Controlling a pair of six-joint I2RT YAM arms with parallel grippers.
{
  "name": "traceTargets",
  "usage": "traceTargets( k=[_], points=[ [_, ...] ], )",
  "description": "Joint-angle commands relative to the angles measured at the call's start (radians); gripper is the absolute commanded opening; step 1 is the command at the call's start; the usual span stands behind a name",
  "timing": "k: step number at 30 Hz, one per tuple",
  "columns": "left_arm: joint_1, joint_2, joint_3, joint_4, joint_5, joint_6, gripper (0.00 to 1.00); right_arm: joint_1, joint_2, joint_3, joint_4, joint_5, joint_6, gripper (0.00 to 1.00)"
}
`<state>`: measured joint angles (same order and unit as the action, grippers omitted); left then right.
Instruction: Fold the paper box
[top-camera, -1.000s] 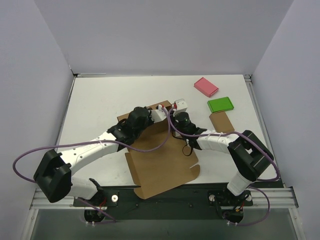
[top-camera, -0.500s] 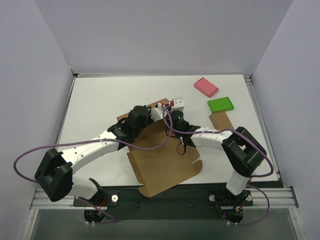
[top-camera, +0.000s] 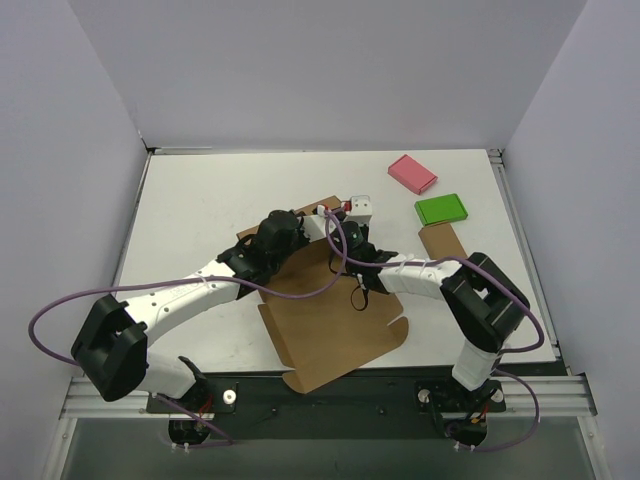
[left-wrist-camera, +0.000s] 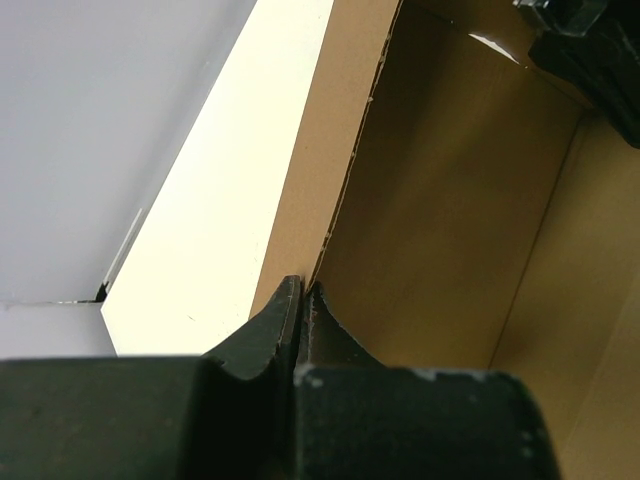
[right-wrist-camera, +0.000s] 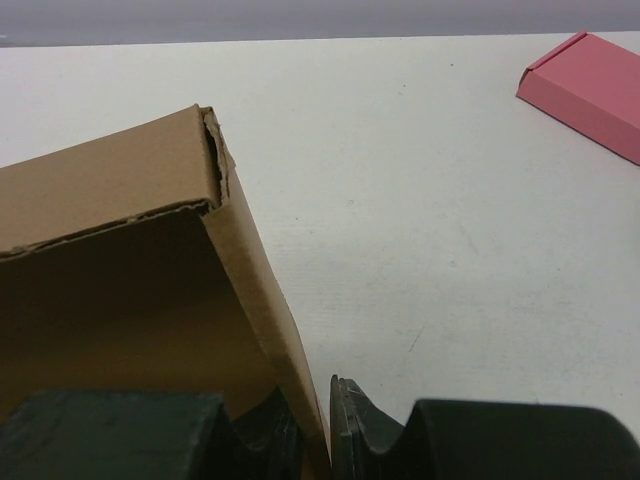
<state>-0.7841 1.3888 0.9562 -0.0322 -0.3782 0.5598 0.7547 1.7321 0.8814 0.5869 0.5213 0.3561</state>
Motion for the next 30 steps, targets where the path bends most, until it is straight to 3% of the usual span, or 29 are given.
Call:
traceTargets(
  k=[1,11,14,15,18,21,24,30],
  points=[
    [-0.020,0.001,0.010,-0.104,0.078,-0.074,0.00,-0.061,0.026,0.024,-0.056,0.235,0.079,0.00],
    [-0.014,0.012,0.041,-0.126,0.087,-0.110,0.00,-0.095,-0.014,-0.013,-0.053,0.059,0.078,0.00],
    [0.011,0.033,0.073,-0.158,0.094,-0.142,0.00,-0.101,-0.055,-0.039,-0.068,0.023,0.075,0.16],
    [0.019,0.041,0.084,-0.167,0.104,-0.152,0.00,-0.103,-0.084,-0.047,-0.070,-0.006,0.073,0.29],
    [0.043,0.081,0.117,-0.202,0.102,-0.175,0.00,-0.112,-0.153,-0.081,-0.090,-0.061,0.064,0.49],
    [0.069,0.131,0.156,-0.245,0.104,-0.202,0.00,-0.112,-0.238,-0.100,-0.130,-0.104,0.055,0.61],
    [0.097,0.171,0.177,-0.271,0.107,-0.233,0.00,-0.112,-0.333,-0.113,-0.182,-0.165,0.049,0.68],
    [0.155,0.222,0.211,-0.299,0.131,-0.297,0.00,-0.118,-0.540,-0.124,-0.300,-0.221,0.052,0.72]
  ],
)
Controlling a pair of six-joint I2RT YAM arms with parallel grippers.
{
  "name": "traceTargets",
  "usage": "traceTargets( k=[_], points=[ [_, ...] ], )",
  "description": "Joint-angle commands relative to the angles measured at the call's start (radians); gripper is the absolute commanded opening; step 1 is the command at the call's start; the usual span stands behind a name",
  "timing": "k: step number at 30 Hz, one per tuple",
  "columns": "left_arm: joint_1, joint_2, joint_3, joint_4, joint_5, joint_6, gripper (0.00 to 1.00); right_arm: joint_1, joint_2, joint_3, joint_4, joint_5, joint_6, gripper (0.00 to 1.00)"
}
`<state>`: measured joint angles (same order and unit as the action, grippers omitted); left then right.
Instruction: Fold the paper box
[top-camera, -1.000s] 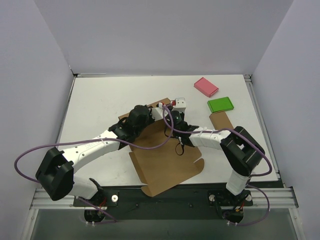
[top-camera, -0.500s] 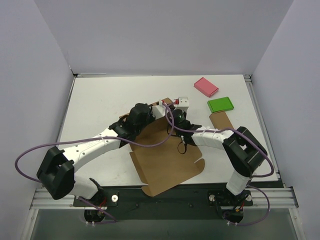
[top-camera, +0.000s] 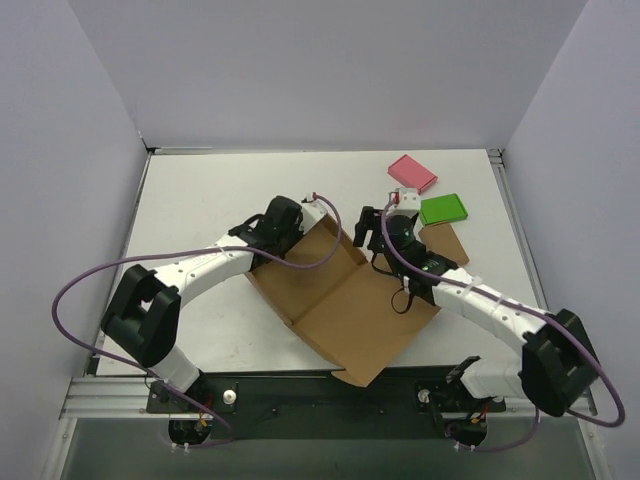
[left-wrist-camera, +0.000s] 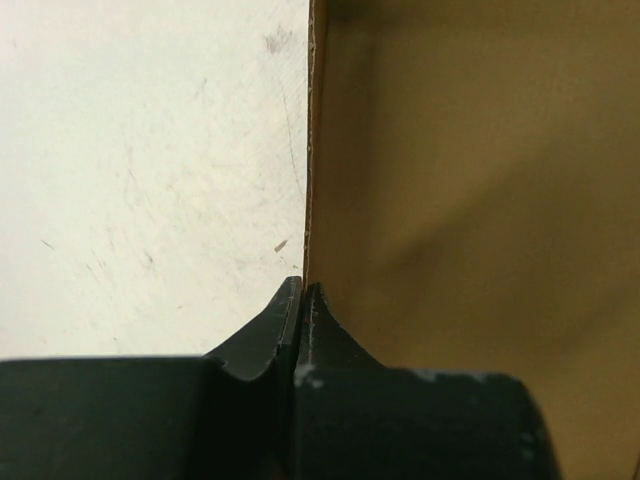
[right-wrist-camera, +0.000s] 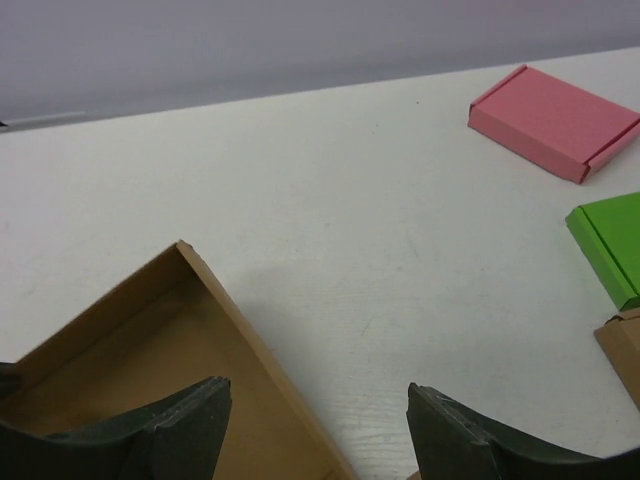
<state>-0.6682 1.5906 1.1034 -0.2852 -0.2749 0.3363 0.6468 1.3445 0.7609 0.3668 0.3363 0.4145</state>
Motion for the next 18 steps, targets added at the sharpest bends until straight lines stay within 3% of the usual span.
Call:
traceTargets(
  k=[1,5,12,18],
  points=[
    [0.048,0.029,0.065,-0.052,0.032,-0.085,0.00,-0.010,-0.181,-0.002,-0.109,-0.037,-0.005,0.72],
    [0.123,0.097,0.088,-0.077,0.101,-0.172,0.00,-0.022,-0.318,0.041,-0.210,-0.065,0.033,0.78],
    [0.190,0.189,0.096,-0.085,0.192,-0.270,0.00,-0.081,-0.502,0.144,-0.612,-0.196,0.102,0.78],
    [0.196,0.243,0.119,-0.112,0.227,-0.301,0.00,-0.154,-0.614,0.101,-0.690,-0.309,0.210,0.83]
  ],
)
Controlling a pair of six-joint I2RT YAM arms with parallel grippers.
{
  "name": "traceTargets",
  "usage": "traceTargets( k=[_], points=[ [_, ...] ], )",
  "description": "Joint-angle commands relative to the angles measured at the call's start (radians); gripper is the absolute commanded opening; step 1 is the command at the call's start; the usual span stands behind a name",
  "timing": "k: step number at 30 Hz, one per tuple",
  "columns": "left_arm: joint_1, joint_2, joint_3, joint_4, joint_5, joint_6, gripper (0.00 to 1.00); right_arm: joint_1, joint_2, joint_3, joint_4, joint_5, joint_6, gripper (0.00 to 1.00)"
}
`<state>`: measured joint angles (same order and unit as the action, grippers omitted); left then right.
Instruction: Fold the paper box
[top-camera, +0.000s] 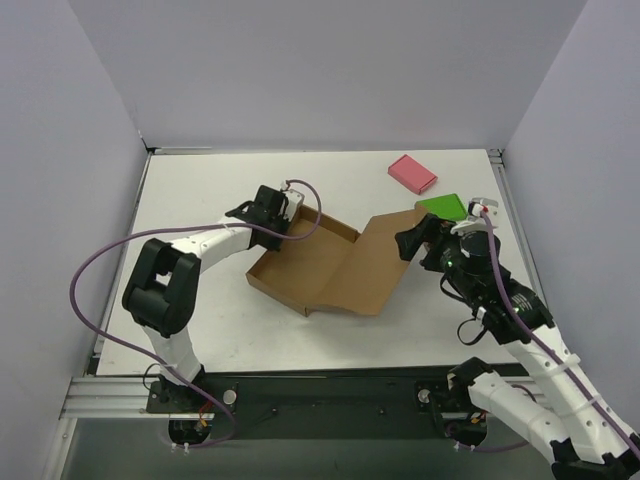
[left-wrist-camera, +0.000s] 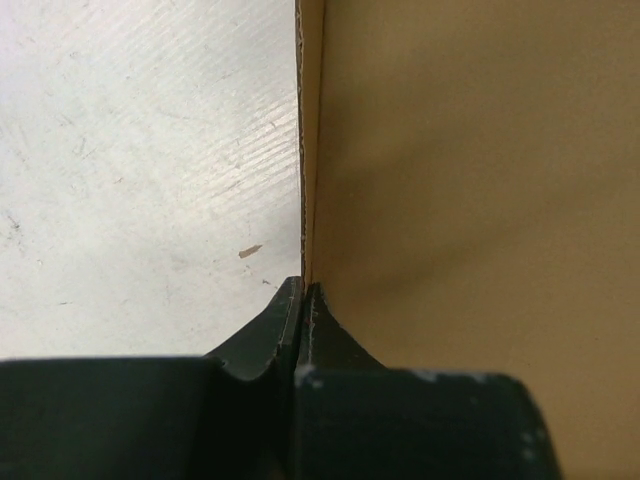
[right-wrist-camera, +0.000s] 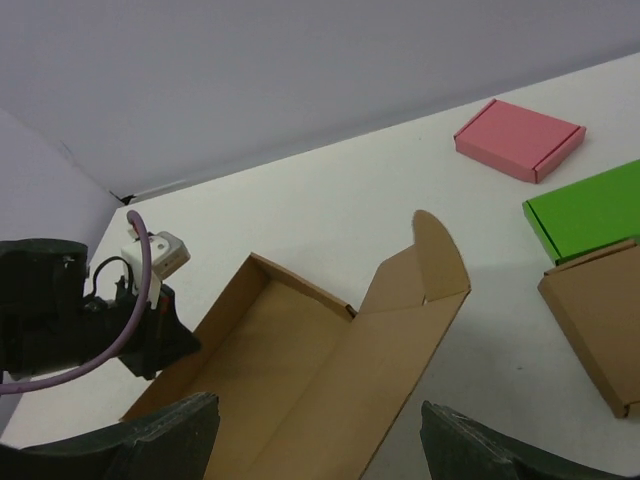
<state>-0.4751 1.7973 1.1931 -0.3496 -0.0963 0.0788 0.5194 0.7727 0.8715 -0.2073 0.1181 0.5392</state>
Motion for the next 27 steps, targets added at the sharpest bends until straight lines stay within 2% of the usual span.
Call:
traceTargets(
  k=[1,6,16,19,20,22,23,24,25,26,27],
  points=[
    [0.003,0.036,0.030,-0.048,0.047,-0.047,0.00,-0.028,-0.041,-0.008,-0.116,-0.087,0.102,0.82],
    [0.004,0.033,0.036,-0.061,0.033,-0.050,0.00,-0.029,0.010,0.024,-0.130,-0.097,0.148,0.82],
    [0.024,0.027,0.057,-0.069,0.069,-0.062,0.00,-0.027,-0.015,-0.031,-0.127,-0.073,0.215,0.78],
    [0.024,0.008,0.059,-0.077,0.063,-0.068,0.00,-0.027,0.016,-0.063,-0.067,-0.147,0.232,0.66],
    [0.024,-0.001,0.059,-0.080,0.061,-0.068,0.00,-0.027,0.037,-0.069,-0.041,-0.167,0.234,0.55],
    [0.027,-0.038,0.051,-0.078,0.072,-0.074,0.01,-0.027,0.059,-0.075,-0.029,-0.202,0.223,0.47],
    [0.030,-0.055,0.048,-0.078,0.079,-0.074,0.06,-0.027,0.078,-0.069,-0.030,-0.207,0.214,0.36],
    [0.032,-0.073,0.048,-0.077,0.086,-0.074,0.16,-0.027,0.086,-0.057,-0.030,-0.209,0.197,0.31],
    [0.033,-0.116,0.042,-0.078,0.089,-0.074,0.41,-0.027,0.091,-0.049,-0.030,-0.213,0.168,0.26],
    [0.042,-0.143,0.039,-0.074,0.095,-0.074,0.54,-0.028,0.103,-0.036,-0.038,-0.213,0.147,0.20],
    [0.049,-0.168,0.031,-0.063,0.096,-0.074,0.62,-0.032,0.111,-0.022,-0.046,-0.216,0.125,0.18]
  ],
)
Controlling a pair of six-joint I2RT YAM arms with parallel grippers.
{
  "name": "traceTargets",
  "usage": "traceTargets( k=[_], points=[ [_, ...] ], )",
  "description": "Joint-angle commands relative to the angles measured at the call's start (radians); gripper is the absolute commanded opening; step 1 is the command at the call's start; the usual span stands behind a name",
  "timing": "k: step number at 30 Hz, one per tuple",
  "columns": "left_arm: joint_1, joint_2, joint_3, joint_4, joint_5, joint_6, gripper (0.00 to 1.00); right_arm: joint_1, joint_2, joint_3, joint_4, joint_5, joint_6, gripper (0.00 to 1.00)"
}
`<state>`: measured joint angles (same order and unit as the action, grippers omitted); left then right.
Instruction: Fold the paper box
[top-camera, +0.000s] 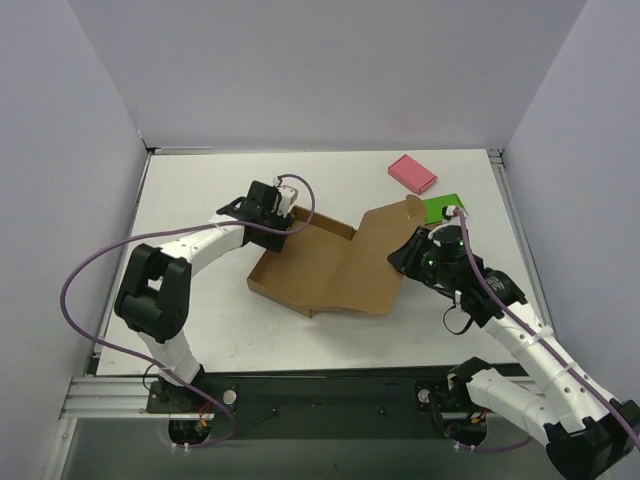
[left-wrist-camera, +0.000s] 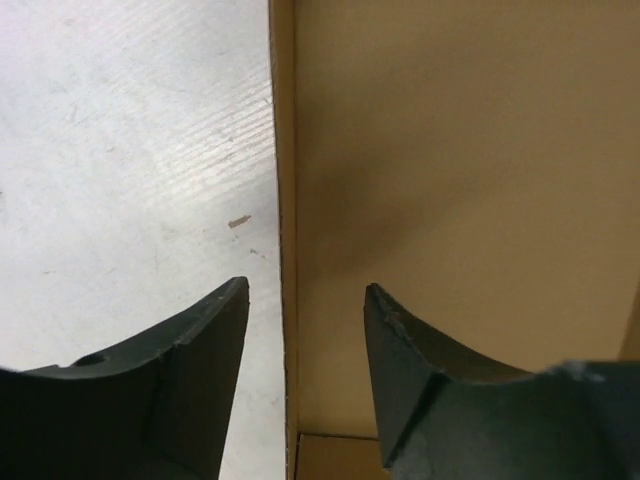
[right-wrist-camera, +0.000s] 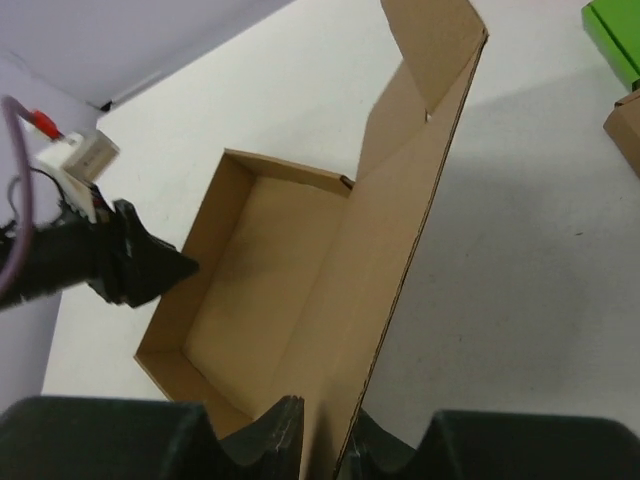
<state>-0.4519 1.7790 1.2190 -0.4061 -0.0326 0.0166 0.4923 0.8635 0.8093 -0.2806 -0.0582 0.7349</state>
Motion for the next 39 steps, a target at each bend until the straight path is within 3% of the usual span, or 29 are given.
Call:
traceTargets(
  k=[1,5,12,20,32,39],
  points=[
    [0.031,-0.206,-0.007,0.000,0.033,-0.012,0.72,-0.004,0.031,0.085,0.015,-0.052,-0.118,0.16],
    [0.076,-0.338,-0.039,0.030,0.077,-0.012,0.79,-0.009,0.116,0.209,-0.061,-0.087,-0.233,0.01],
    [0.128,-0.496,-0.081,0.087,0.197,-0.004,0.81,-0.027,0.301,0.439,-0.192,-0.306,-0.513,0.00],
    [0.147,-0.598,-0.108,0.119,0.306,0.016,0.83,-0.026,0.541,0.711,-0.423,-0.430,-0.776,0.00],
    [0.148,-0.613,-0.122,0.136,0.367,0.029,0.85,0.043,0.837,1.097,-0.574,-0.286,-1.038,0.00],
    [0.148,-0.607,-0.124,0.135,0.373,0.037,0.86,0.068,0.980,1.269,-0.609,-0.288,-1.134,0.00]
  ],
)
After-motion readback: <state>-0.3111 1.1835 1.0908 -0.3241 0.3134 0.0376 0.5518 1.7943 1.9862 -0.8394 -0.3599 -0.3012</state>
